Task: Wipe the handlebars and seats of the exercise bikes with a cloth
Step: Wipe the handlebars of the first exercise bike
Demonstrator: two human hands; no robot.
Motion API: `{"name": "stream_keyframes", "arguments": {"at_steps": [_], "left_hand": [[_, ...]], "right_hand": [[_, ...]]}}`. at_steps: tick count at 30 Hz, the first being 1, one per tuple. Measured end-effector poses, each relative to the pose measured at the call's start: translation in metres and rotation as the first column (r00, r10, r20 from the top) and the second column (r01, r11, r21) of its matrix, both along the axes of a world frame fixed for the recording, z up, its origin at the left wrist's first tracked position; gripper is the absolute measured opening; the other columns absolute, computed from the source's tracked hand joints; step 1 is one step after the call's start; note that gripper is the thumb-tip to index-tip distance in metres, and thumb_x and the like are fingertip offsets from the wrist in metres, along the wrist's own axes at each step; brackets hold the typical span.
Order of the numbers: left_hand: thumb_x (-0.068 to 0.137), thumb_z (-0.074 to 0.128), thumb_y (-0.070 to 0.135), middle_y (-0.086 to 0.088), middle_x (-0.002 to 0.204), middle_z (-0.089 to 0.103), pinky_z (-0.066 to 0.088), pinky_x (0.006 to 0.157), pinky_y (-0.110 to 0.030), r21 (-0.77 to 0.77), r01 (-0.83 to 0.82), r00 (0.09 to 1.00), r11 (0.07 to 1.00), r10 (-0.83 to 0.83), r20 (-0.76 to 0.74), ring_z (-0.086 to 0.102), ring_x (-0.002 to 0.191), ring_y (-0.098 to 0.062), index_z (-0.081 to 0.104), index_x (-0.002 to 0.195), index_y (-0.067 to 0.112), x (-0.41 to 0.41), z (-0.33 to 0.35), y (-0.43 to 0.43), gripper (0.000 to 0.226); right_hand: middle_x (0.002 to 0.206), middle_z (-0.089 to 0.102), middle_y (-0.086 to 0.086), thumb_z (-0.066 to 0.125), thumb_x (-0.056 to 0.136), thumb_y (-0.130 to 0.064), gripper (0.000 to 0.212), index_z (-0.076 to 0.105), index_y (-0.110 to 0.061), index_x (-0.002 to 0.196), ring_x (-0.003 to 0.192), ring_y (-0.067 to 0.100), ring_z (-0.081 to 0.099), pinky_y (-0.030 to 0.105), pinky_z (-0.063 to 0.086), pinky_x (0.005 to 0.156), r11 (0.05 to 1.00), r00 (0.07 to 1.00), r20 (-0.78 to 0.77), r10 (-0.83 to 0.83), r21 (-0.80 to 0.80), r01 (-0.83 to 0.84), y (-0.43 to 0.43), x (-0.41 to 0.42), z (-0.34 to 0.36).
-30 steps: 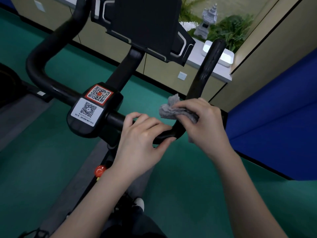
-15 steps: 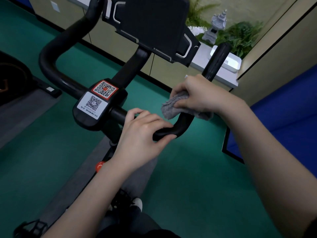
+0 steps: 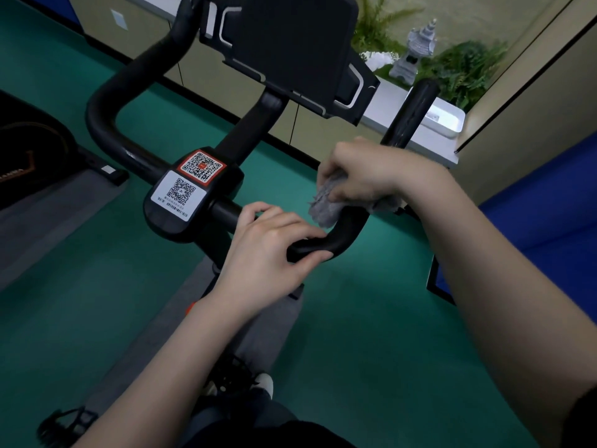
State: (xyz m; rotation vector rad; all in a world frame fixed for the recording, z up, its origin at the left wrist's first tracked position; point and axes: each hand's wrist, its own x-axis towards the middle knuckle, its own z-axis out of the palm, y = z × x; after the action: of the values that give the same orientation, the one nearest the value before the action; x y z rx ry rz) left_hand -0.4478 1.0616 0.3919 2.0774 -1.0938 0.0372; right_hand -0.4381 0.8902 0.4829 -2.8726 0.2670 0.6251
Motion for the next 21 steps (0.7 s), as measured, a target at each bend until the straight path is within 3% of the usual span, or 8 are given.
{"name": "stream_keyframes", "arguments": {"at_steps": [2,4,6,8,11,13,16,21], "left_hand": [[0.077,0.069,0.046,0.012,0.083,0.068,0.032,0.095,-0.034,0.005,-0.002,1.0,1.0,0.002,0.003,0.06,0.08,-0.014,0.074,0.088,0.025,-0.001,0.001,0.0,0.025],[0.078,0.068,0.045,0.012,0.082,0.068,0.031,0.099,-0.034,-0.002,-0.005,1.0,1.0,0.005,0.005,0.061,0.08,-0.014,0.075,0.087,0.023,-0.002,0.002,-0.001,0.024],[0.08,0.065,0.044,0.011,0.082,0.069,0.03,0.103,-0.033,-0.015,-0.021,1.0,1.0,0.021,0.003,0.062,0.08,-0.014,0.075,0.085,0.021,-0.002,0.003,-0.002,0.025],[0.082,0.064,0.043,0.01,0.083,0.069,0.03,0.104,-0.032,-0.013,-0.044,0.999,0.999,0.044,0.019,0.062,0.081,-0.013,0.075,0.087,0.02,-0.002,0.004,-0.005,0.026],[0.083,0.064,0.041,0.006,0.086,0.07,0.034,0.101,-0.033,0.004,-0.051,0.998,0.999,0.051,0.042,0.064,0.083,-0.016,0.074,0.092,0.017,-0.003,0.004,-0.013,0.027],[0.084,0.065,0.038,0.004,0.087,0.069,0.04,0.095,-0.034,0.007,-0.049,0.998,0.999,0.049,0.049,0.064,0.083,-0.02,0.073,0.095,0.015,-0.005,0.004,-0.019,0.027],[0.085,0.064,0.038,0.005,0.089,0.067,0.047,0.085,-0.034,0.02,-0.056,0.997,0.998,0.055,0.051,0.062,0.081,-0.019,0.071,0.101,0.017,-0.009,0.002,-0.025,0.028],[0.087,0.06,0.042,0.011,0.093,0.066,0.051,0.075,-0.037,0.035,-0.027,0.998,0.999,0.026,0.051,0.062,0.078,-0.019,0.069,0.108,0.024,-0.009,-0.002,-0.025,0.03]], "right_hand": [[0.08,0.057,0.005,0.061,0.085,-0.01,0.02,0.064,-0.029,0.088,0.045,0.011,0.059,0.029,0.052,0.043,0.997,0.999,0.045,-0.015,0.079,0.011,0.002,-0.01,-0.005],[0.086,0.062,0.005,0.058,0.086,-0.007,0.022,0.065,-0.028,0.091,0.064,0.019,0.064,0.034,0.057,0.061,0.997,0.981,0.186,-0.05,0.065,0.038,-0.006,-0.018,-0.015],[0.095,0.065,0.006,0.057,0.087,-0.006,0.021,0.068,-0.019,0.1,0.09,0.022,0.058,0.027,0.044,0.078,0.992,0.888,0.443,-0.126,0.054,0.114,-0.016,-0.026,-0.028],[0.096,0.065,0.002,0.059,0.087,-0.003,0.018,0.068,-0.011,0.101,0.095,0.022,0.053,0.021,0.032,0.076,0.967,0.698,0.67,-0.254,0.18,0.179,-0.015,-0.04,-0.042],[0.096,0.065,0.002,0.06,0.085,0.004,0.017,0.066,-0.005,0.098,0.093,0.023,0.056,0.023,0.04,0.08,0.888,0.327,0.826,-0.458,0.411,0.207,0.005,-0.065,-0.073],[0.099,0.061,0.001,0.057,0.086,0.005,0.021,0.061,-0.01,0.1,0.096,0.021,0.058,0.032,0.047,0.085,0.759,0.102,0.757,-0.645,0.62,0.199,0.024,-0.078,-0.094],[0.1,0.056,-0.008,0.055,0.089,0.001,0.03,0.051,-0.026,0.102,0.097,0.008,0.056,0.028,0.046,0.088,0.544,-0.141,0.566,-0.812,0.822,0.171,0.046,-0.085,-0.117],[0.106,0.058,0.005,0.053,0.092,0.002,0.025,0.051,-0.02,0.103,0.105,0.019,0.057,0.041,0.045,0.098,0.335,-0.292,0.343,-0.893,0.939,0.079,0.031,-0.067,-0.115]]}}
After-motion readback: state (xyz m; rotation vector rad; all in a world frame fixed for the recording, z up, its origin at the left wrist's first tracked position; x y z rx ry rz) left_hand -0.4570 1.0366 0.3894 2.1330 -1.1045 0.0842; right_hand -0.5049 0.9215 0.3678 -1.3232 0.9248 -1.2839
